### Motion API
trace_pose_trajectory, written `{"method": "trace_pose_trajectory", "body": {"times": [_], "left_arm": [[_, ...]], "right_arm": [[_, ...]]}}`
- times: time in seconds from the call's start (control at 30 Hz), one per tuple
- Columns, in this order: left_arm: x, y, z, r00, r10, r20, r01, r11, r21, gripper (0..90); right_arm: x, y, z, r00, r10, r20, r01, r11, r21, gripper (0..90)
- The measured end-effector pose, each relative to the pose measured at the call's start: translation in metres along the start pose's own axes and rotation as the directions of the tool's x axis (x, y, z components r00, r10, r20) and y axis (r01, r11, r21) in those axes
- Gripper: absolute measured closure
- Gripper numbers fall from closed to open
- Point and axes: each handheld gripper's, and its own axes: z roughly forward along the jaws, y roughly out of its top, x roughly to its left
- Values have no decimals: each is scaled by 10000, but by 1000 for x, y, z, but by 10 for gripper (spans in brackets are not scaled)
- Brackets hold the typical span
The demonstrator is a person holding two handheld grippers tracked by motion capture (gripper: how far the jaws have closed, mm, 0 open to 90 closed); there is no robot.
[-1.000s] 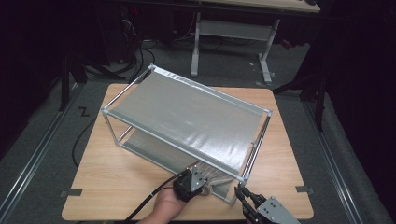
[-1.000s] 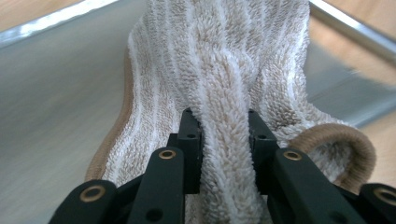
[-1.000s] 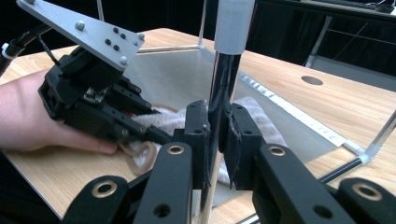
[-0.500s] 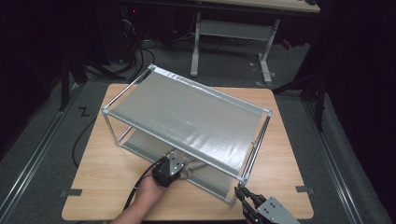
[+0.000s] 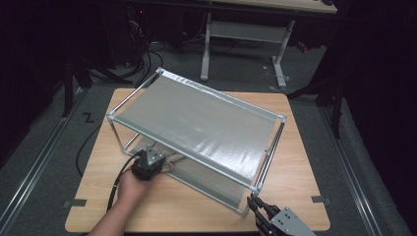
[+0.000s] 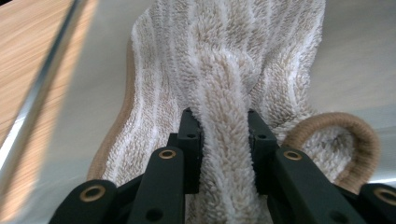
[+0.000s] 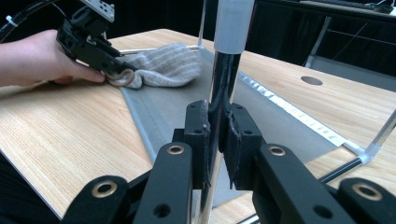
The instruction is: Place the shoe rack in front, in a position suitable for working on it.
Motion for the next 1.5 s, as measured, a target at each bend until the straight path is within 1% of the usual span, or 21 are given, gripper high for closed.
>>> {"method": "trace_pose_trajectory", "body": {"times": [0.03, 0.07, 0.1, 0.2, 0.33, 0.4, 0.43, 0.53, 0.57, 0.6, 0.8, 0.87, 0.9, 0.93, 0.97, 1.03, 1.17, 1.23, 1.27, 1.4, 1.5], "left_arm": [[0, 0, 0, 10000, 0, 0, 0, 10000, 0, 727], [10, -3, -1, 9998, -73, -174, 74, 10000, 42, 727], [10, -3, -1, 9998, -73, -174, 74, 10000, 42, 727], [21, -7, -2, 9993, 8, -367, -6, 10000, 58, 726], [28, -8, -2, 9985, 13, -547, -5, 9999, 131, 727], [33, -9, -3, 9970, 7, -768, 8, 9998, 188, 727], [35, -10, -3, 9968, -102, -796, 120, 9997, 226, 727], [43, -13, -4, 9933, 9, -1153, 40, 9991, 426, 726], [43, -13, -4, 9933, 9, -1153, 40, 9991, 426, 726], [48, -14, -5, 9911, -83, -1331, 137, 9991, 398, 726], [57, -18, -6, 9862, -398, -1606, 466, 9982, 386, 723], [61, -20, -6, 9818, -563, -1813, 641, 9972, 378, 721], [61, -20, -6, 9818, -563, -1813, 641, 9972, 378, 720], [64, -22, -6, 9787, -643, -1948, 721, 9969, 330, 718], [64, -22, -6, 9787, -643, -1948, 721, 9969, 330, 716], [65, -24, -6, 9743, -701, -2139, 763, 9969, 212, 715], [64, -25, -7, 9732, -786, -2160, 836, 9964, 143, 732], [64, -24, -8, 9764, -844, -1989, 891, 9959, 145, 737], [63, -25, -9, 9785, -1020, -1792, 1046, 9945, 47, 742], [59, -27, -10, 9785, -1213, -1668, 1215, 9926, -88, 746], [52, -27, -11, 9810, -1313, -1426, 1293, 9913, -235, 746]], "right_arm": [[0, 0, 0, 10000, 0, 0, 0, 10000, 0, 804], [0, 0, 0, 10000, 10, -3, -10, 10000, -6, 804], [0, 0, 0, 10000, 10, -3, -10, 10000, -6, 804], [0, 0, 0, 10000, 22, -3, -22, 10000, 5, 804], [0, 0, 0, 10000, 22, 1, -22, 10000, 9, 804], [0, 0, 0, 10000, 21, 3, -21, 10000, 12, 804], [0, 0, 0, 10000, 23, 0, -23, 10000, 11, 804], [0, 0, 0, 10000, 8, -11, -8, 10000, -10, 804], [0, 0, 0, 10000, 8, -11, -8, 10000, -10, 804], [-1, 0, 0, 10000, 6, -14, -6, 10000, -7, 804], [0, 0, 0, 10000, 33, -15, -33, 10000, 15, 804], [0, 0, 0, 10000, 26, -8, -26, 10000, 17, 804], [0, 0, 0, 10000, 26, -8, -26, 10000, 17, 804], [0, 0, 0, 10000, 25, -3, -25, 10000, 18, 804], [0, 0, 0, 10000, 25, -3, -25, 10000, 18, 804], [0, 0, 0, 10000, 23, -3, -23, 10000, 15, 804], [0, 0, 0, 10000, 26, -16, -26, 10000, -4, 804], [0, 0, 0, 10000, 3, -24, -3, 10000, -7, 804], [0, 0, 0, 10000, 27, -14, -27, 10000, -3, 804], [-1, 0, 0, 10000, -4, 23, 4, 10000, -9, 804], [-1, 0, 0, 10000, 53, 13, -53, 10000, -1, 804]]}}
